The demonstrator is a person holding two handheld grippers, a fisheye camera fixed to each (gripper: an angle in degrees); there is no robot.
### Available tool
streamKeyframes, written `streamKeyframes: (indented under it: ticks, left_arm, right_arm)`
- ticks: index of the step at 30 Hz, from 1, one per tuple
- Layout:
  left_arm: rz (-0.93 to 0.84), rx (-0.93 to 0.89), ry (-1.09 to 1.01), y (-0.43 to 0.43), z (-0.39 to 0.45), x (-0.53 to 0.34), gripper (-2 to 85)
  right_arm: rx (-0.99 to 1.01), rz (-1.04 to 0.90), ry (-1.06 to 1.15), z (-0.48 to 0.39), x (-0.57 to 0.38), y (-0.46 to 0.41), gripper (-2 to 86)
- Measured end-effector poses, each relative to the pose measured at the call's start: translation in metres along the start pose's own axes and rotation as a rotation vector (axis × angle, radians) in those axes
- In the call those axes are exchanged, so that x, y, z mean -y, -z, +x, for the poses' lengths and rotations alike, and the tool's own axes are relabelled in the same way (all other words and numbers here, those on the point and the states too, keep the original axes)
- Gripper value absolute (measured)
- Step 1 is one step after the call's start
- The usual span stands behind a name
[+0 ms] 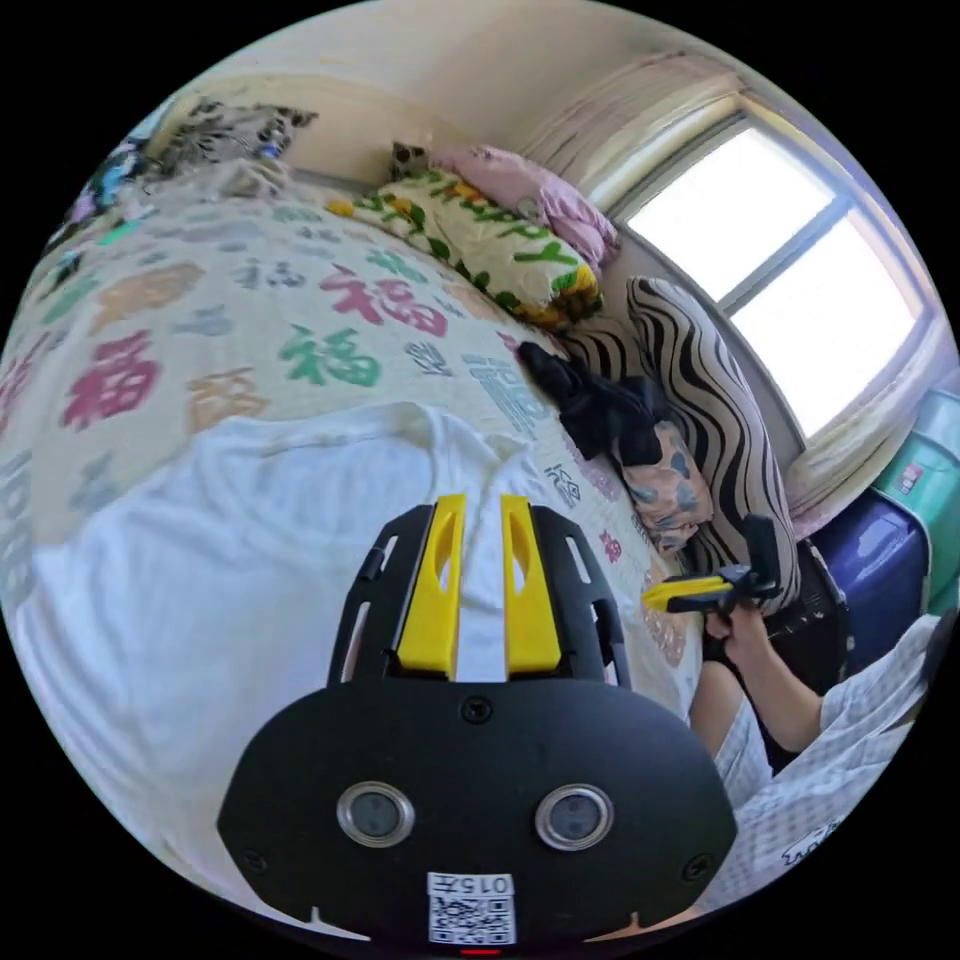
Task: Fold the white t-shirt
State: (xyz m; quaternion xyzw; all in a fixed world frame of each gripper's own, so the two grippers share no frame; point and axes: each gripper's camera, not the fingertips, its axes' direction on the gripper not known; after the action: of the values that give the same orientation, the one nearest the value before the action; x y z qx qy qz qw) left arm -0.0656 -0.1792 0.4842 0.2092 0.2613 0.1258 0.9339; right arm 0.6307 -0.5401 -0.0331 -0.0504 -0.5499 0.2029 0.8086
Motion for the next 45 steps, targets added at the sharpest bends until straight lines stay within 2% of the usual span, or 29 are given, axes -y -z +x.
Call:
streamKeyframes:
  ticks: [3,6,7,11,16,19,23,29,32,36,40,45]
  left_arm:
    - [0.161,0.213,0.180,0.124,-0.038,-0.079,7.1]
    - [0.226,0.400,0.376,0.213,-0.079,-0.153,7.3]
    - [0.234,0.408,0.414,0.226,-0.088,-0.165,7.3]
    - [0.262,0.362,0.622,0.281,-0.139,-0.214,8.8]
    - [0.328,0.267,0.684,0.310,-0.164,-0.219,8.4]
    - [0.341,0.214,0.689,0.325,-0.169,-0.216,8.2]
    - [0.315,0.247,0.656,0.345,-0.161,-0.213,6.6]
    - [0.331,0.171,0.675,0.376,-0.162,-0.222,0.8]
    - [0.352,0.142,0.685,0.389,-0.157,-0.226,-0.2]
    - [0.366,0.149,0.664,0.405,-0.140,-0.224,-0.5]
    - [0.383,0.181,0.584,0.422,-0.112,-0.214,-0.6]
    - [0.366,0.290,0.346,0.429,-0.037,-0.175,-0.5]
  right_arm:
    - [0.034,0.042,0.071,-0.029,0.020,-0.006,3.6]
    - [0.095,0.027,0.207,-0.080,0.065,-0.035,4.4]
    - [0.112,0.000,0.265,-0.104,0.085,-0.054,5.0]
    - [0.198,-0.133,0.465,-0.202,0.153,-0.139,5.9]
    - [0.191,-0.316,0.572,-0.301,0.218,-0.253,6.8]
    - [0.103,-0.383,0.579,-0.344,0.251,-0.322,7.7]
    - [-0.099,-0.450,0.560,-0.380,0.284,-0.403,8.7]
    - [-0.299,-0.494,0.530,-0.401,0.314,-0.479,7.4]
    - [-0.411,-0.472,0.576,-0.408,0.319,-0.494,2.7]
    - [-0.408,-0.484,0.610,-0.411,0.328,-0.496,0.7]
    - [-0.197,-0.373,0.570,-0.396,0.344,-0.451,0.0]
    - [0.019,-0.170,0.456,-0.336,0.351,-0.366,-0.1]
